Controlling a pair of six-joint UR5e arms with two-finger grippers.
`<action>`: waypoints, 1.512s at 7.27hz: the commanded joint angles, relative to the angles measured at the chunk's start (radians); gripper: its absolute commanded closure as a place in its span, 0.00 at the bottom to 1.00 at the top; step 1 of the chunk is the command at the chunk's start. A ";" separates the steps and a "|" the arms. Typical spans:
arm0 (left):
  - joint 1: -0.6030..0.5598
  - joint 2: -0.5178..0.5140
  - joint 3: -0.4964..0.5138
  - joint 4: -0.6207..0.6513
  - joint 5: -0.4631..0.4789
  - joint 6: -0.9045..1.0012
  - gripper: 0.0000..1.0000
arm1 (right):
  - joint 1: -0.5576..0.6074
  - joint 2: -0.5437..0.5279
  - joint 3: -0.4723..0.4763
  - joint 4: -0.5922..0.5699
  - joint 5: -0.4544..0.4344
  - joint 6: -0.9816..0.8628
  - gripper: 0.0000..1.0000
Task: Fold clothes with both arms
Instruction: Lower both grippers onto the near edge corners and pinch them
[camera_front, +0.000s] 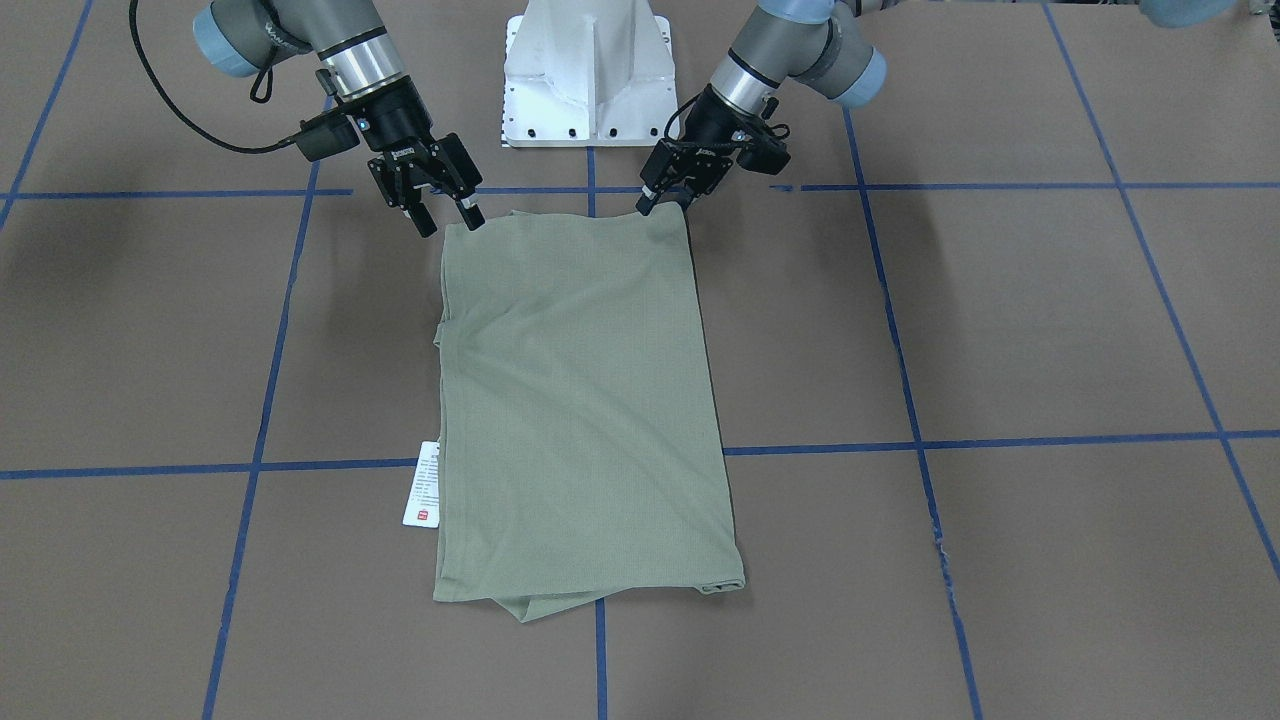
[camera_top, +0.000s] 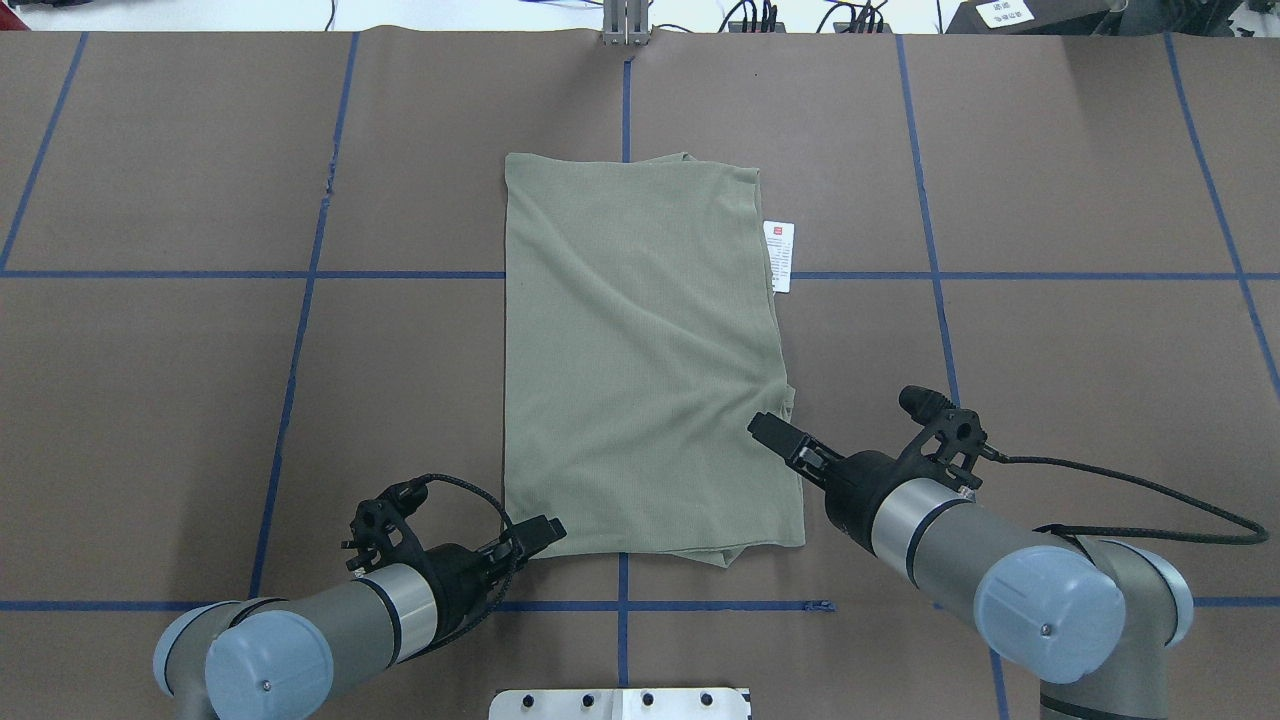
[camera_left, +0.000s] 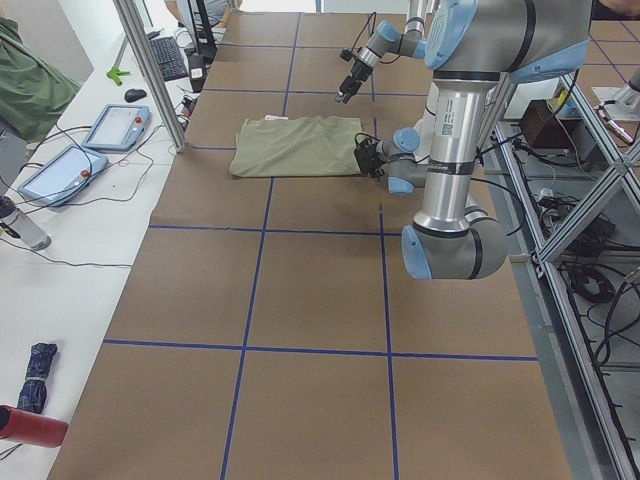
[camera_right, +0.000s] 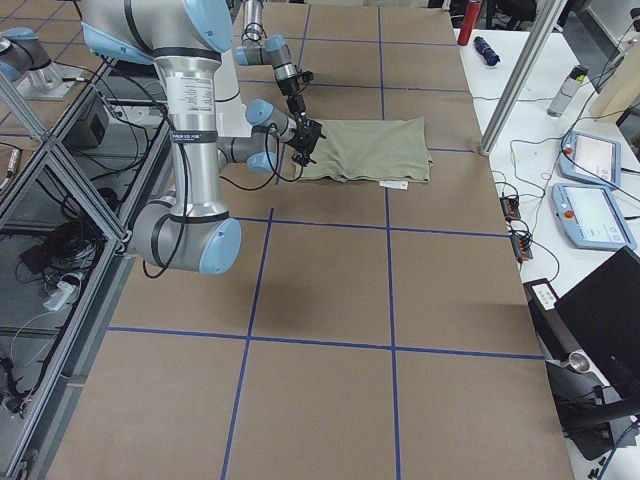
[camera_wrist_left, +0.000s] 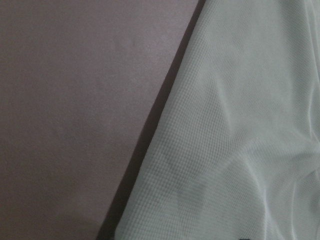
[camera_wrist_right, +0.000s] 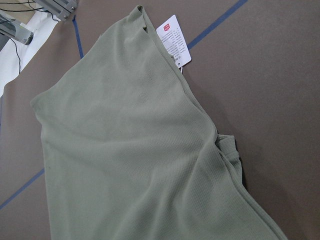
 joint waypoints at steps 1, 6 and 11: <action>-0.001 -0.005 0.005 0.000 0.007 -0.001 0.56 | -0.005 0.003 -0.002 0.000 0.000 0.000 0.00; -0.002 -0.003 0.005 -0.001 0.007 0.003 1.00 | -0.048 0.039 -0.005 -0.096 -0.048 0.067 0.01; -0.001 -0.006 0.002 -0.001 0.007 0.003 1.00 | -0.106 0.171 -0.058 -0.425 -0.037 0.298 0.24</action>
